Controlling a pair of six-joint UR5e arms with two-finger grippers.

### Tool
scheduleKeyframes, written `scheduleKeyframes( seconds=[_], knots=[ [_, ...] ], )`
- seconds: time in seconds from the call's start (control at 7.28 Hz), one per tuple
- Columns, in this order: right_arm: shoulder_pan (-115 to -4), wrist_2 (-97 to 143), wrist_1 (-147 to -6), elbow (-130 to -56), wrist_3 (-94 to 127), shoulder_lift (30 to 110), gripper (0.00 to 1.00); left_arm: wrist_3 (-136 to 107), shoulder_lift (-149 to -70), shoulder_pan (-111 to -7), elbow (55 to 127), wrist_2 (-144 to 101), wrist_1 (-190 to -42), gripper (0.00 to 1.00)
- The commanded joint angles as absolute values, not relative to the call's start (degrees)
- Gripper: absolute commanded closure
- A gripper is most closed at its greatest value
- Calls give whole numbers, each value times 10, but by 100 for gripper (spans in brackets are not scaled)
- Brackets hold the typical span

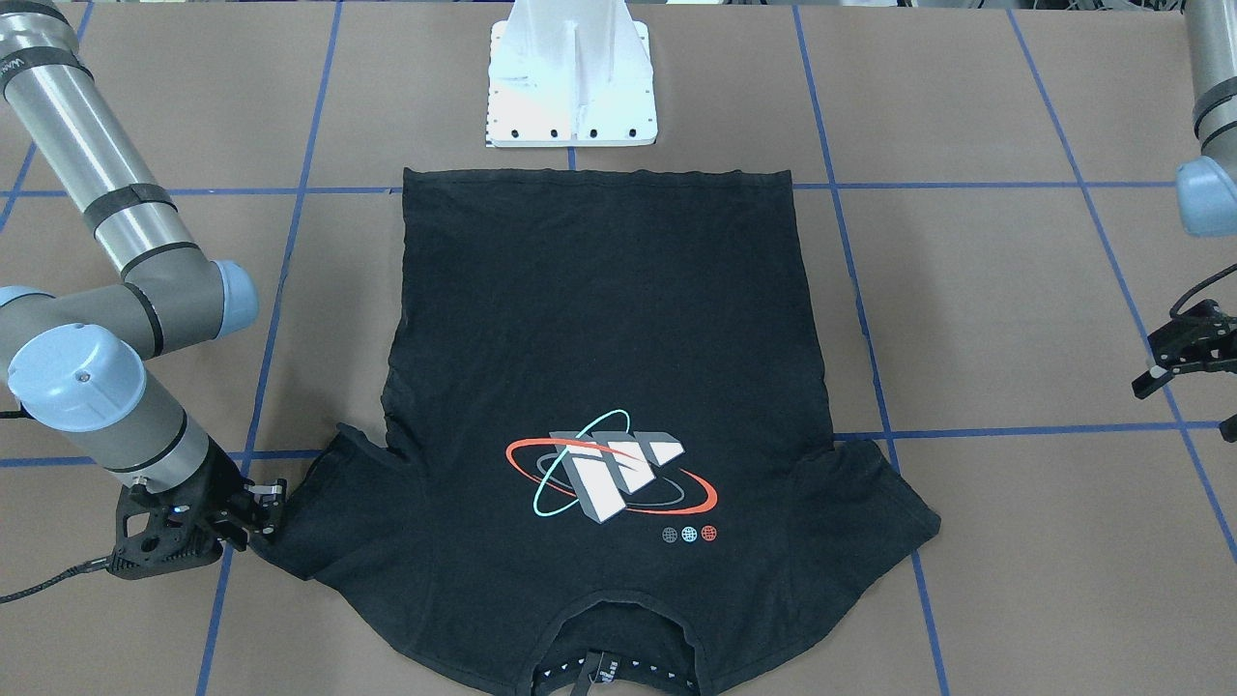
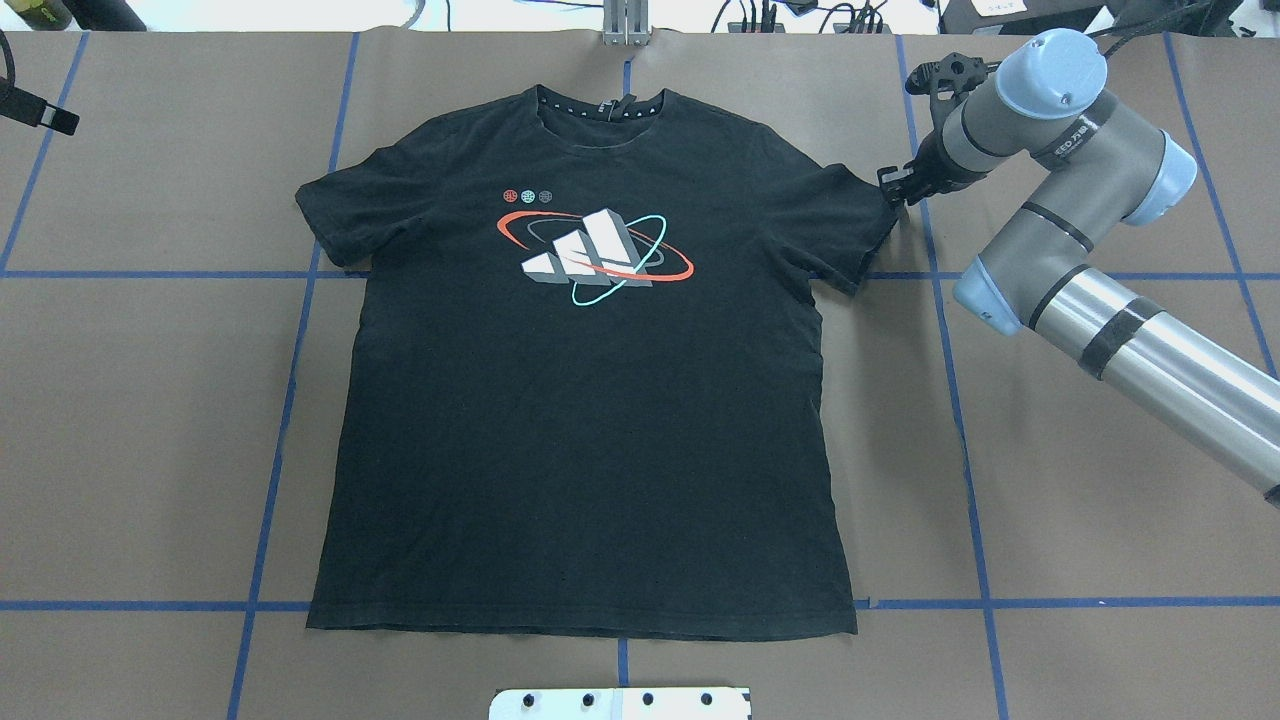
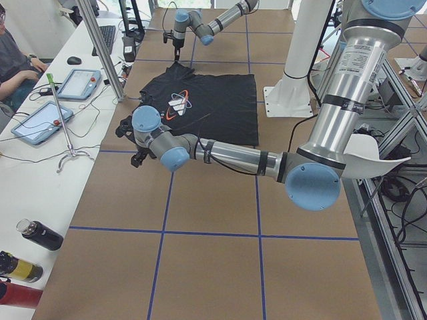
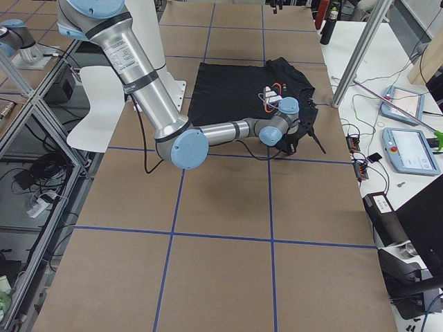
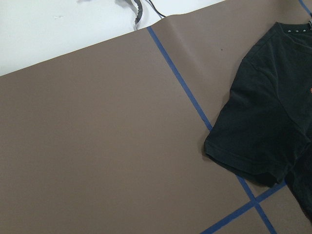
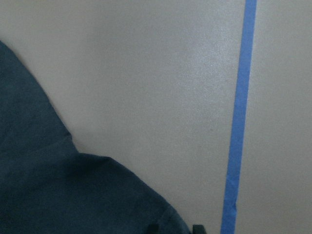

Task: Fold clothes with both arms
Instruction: 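Move the right gripper toward the shirt's shoulder farthest from the robot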

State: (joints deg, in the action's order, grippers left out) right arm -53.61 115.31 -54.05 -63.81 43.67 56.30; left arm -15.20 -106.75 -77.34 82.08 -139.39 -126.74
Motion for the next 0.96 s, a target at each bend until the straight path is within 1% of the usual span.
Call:
scheduleKeyframes(
  seconds=[0.0, 0.14, 0.27, 0.41, 0.55, 0.82],
  knots=[
    [-536, 1153, -541, -638, 437, 562, 72, -151, -1067, -774, 821, -1394, -1267, 0],
    [-537, 1153, -541, -638, 436, 562, 70, -151, -1067, -774, 821, -1394, -1267, 0],
    [-537, 1153, -541, -638, 436, 563, 70, -151, -1066, -773, 821, -1394, -1267, 0],
    [-536, 1153, -541, -639, 436, 563, 81, -151, -1066, -773, 822, -1394, -1267, 0],
    [-537, 1153, -541, -639, 436, 563, 100, -151, -1066, -773, 823, -1394, -1267, 0],
    [-540, 1152, -541, -644, 437, 564, 100, -152, -1066, -773, 824, -1395, -1267, 0]
  ],
)
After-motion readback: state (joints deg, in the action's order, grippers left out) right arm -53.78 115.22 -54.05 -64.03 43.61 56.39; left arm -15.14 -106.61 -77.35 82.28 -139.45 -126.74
